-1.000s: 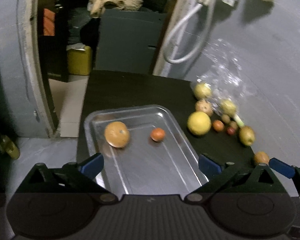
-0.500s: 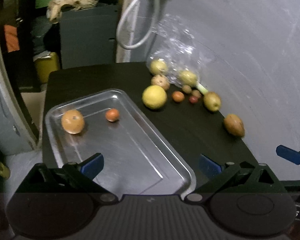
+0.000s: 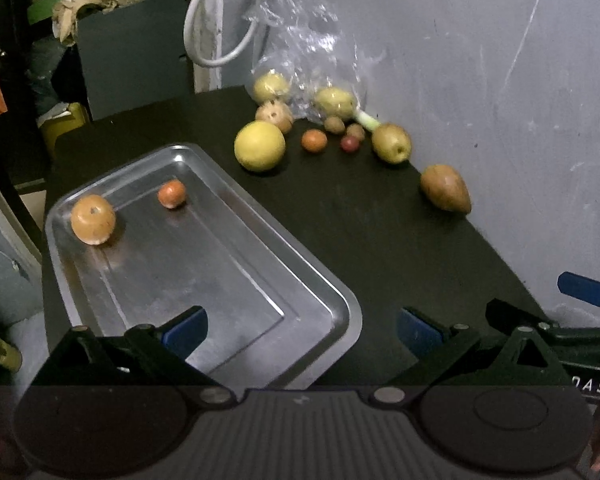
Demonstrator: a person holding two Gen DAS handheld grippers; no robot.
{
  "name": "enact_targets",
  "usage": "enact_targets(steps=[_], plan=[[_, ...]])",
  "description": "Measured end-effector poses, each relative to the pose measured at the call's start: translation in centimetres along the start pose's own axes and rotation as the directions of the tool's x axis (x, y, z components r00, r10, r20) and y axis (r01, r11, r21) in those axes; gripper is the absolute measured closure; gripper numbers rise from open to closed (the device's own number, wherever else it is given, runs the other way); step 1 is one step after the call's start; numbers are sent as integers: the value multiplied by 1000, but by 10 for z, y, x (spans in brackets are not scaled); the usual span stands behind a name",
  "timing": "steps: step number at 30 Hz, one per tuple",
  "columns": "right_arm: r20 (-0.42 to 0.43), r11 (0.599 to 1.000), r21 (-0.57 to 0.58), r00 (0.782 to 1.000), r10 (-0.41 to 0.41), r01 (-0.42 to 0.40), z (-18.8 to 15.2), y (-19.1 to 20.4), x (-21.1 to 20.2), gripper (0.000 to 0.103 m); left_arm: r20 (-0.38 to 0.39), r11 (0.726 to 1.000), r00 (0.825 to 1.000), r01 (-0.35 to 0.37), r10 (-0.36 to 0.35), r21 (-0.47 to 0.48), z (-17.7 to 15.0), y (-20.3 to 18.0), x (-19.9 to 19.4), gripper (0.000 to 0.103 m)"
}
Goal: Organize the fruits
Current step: 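Move both tools away from the tray back toward the fruit cluster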
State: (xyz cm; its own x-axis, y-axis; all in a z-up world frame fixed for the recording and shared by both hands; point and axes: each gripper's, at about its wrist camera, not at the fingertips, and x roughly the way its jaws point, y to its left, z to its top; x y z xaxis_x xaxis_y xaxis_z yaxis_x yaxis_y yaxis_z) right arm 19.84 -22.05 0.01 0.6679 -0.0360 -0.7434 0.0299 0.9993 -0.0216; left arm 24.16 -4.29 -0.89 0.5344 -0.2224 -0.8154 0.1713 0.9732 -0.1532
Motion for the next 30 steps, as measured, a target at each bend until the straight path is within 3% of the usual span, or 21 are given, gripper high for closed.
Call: enact_targets(steps=[13, 25, 30], plan=[[-67, 999, 33, 998, 23, -21, 0, -18, 38, 1, -67, 999, 997, -32, 31, -9, 7, -13, 31, 1], [-39, 998, 29, 998, 48, -47, 13, -16, 75, 1, -82, 994, 993, -91, 86, -57, 34, -3, 60, 1], [-23, 995, 99, 999, 27, -25, 25, -21, 95, 1, -57, 989, 991, -127, 123, -76, 54, 9, 70, 1]])
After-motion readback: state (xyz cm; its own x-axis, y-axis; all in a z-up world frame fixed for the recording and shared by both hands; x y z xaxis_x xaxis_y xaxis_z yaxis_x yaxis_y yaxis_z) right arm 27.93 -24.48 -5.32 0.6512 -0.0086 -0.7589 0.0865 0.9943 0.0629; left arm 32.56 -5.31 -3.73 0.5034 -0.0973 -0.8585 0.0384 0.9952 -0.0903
